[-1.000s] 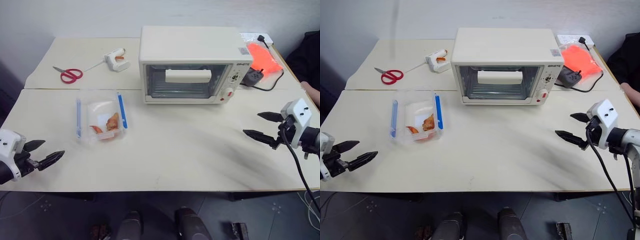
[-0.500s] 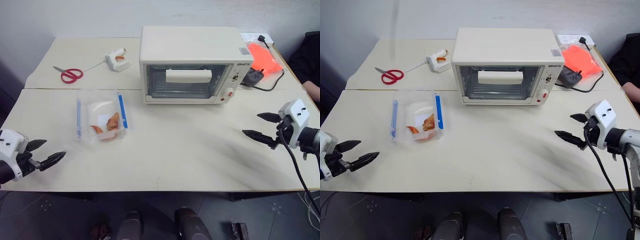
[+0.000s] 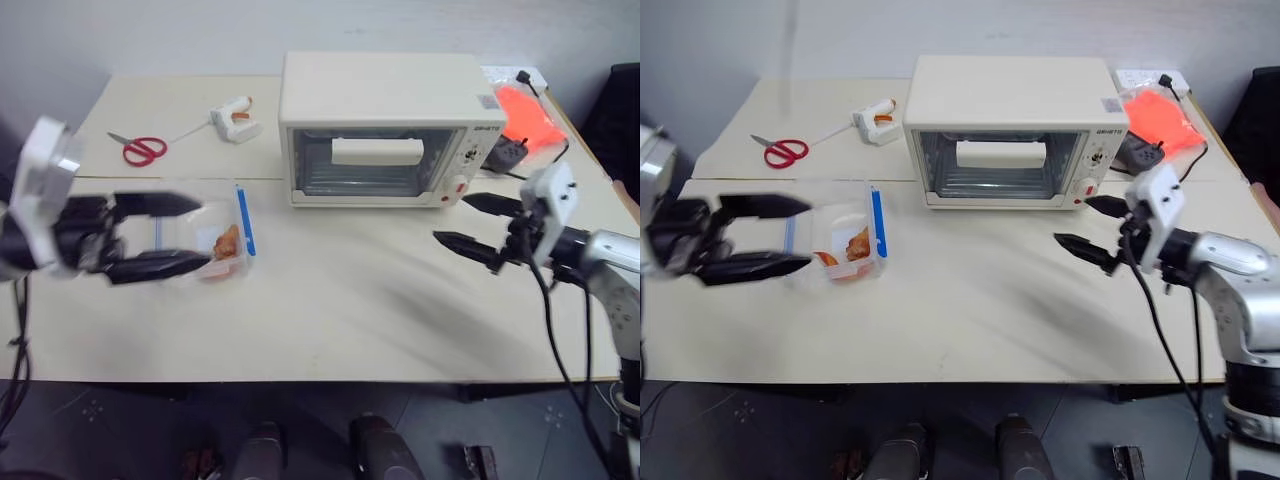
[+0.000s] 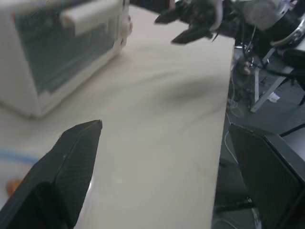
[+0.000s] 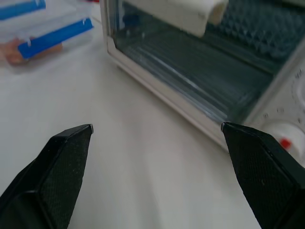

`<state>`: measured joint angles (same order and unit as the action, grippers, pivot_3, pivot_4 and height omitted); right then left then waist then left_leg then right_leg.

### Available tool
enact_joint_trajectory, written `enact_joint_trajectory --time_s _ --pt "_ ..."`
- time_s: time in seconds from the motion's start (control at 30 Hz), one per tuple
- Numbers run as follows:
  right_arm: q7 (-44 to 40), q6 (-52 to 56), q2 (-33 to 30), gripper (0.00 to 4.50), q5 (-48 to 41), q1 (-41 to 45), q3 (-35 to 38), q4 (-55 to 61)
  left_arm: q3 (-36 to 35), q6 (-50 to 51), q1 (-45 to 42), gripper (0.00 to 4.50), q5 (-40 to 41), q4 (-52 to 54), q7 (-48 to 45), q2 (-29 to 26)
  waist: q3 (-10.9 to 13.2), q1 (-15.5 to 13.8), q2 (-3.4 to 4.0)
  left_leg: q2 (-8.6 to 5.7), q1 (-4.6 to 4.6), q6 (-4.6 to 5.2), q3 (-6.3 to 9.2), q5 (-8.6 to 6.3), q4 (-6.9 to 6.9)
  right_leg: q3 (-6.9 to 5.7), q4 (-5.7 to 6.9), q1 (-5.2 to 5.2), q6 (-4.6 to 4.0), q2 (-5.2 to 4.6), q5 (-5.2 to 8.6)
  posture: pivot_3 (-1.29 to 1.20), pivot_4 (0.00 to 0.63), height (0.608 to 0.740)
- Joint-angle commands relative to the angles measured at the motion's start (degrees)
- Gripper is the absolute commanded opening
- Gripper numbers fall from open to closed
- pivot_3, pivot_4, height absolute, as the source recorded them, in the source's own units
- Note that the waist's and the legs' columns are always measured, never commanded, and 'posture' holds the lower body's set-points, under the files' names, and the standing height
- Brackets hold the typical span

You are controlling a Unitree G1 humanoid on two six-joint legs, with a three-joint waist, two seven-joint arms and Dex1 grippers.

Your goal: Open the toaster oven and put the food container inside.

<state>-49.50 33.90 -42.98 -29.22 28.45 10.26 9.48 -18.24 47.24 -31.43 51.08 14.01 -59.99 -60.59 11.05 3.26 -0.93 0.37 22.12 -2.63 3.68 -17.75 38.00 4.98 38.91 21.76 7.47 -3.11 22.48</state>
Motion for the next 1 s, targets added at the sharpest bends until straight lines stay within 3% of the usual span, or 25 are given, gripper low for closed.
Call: enact_joint_trajectory --time_s 0.03,0.23,0.37,0.77,1.0 --pt "3.45 -3.34 3.89 4.5 3.12 5.17 -2.32 -6.08 7.6 -5.1 -9.44 4.49 -8.41 -7.08 7.43 7.32 0.0 -0.09 -0.01 -0.01 -0.02 -0.01 0.02 0.01 0.02 0.0 0.01 -0.02 0.01 0.04 -0.01 0.0 0.15 0.74" --pt "5.6 -8.15 8.76 4.5 7.38 11.05 -5.06 -15.1 10.16 -8.05 -14.83 4.49 -11.8 -9.28 9.35 15.05 -0.01 0.51 -0.03 -0.16 0.65 -0.2 -0.11 0.11 0.08 -0.06 0.4 0.75 0.05 -0.14 -0.02 0.0 0.15 0.74" --pt "4.69 -9.25 9.86 4.5 7.98 13.51 -5.39 -17.26 9.81 -7.78 -13.54 4.49 -11.81 -7.72 7.88 14.9 -0.01 1.63 -0.03 -0.35 1.11 -0.21 -0.12 0.12 0.21 -0.42 0.73 1.4 0.04 -0.41 -0.02 0.0 0.15 0.74" --pt "0.88 -8.54 11.16 4.5 5.49 14.76 -6.37 -11.64 9.3 -8.27 -10.97 4.49 -12.9 -7.03 5.94 13.85 -0.01 1.51 -0.03 -0.35 1.05 -0.21 -0.13 0.41 0.4 -0.67 0.9 1.38 0.05 -0.5 -0.03 0.0 0.15 0.74" --pt "1.58 -8.91 12.24 4.5 6.39 17.53 -6.99 -14.14 10.08 -8.71 -12.23 4.49 -13.66 -6.96 6.35 15.56 -0.01 1.59 -0.03 -0.4 1.05 -0.2 -0.11 0.4 0.32 -0.69 0.87 1.39 0.05 -0.54 -0.03 0.0 0.15 0.74"
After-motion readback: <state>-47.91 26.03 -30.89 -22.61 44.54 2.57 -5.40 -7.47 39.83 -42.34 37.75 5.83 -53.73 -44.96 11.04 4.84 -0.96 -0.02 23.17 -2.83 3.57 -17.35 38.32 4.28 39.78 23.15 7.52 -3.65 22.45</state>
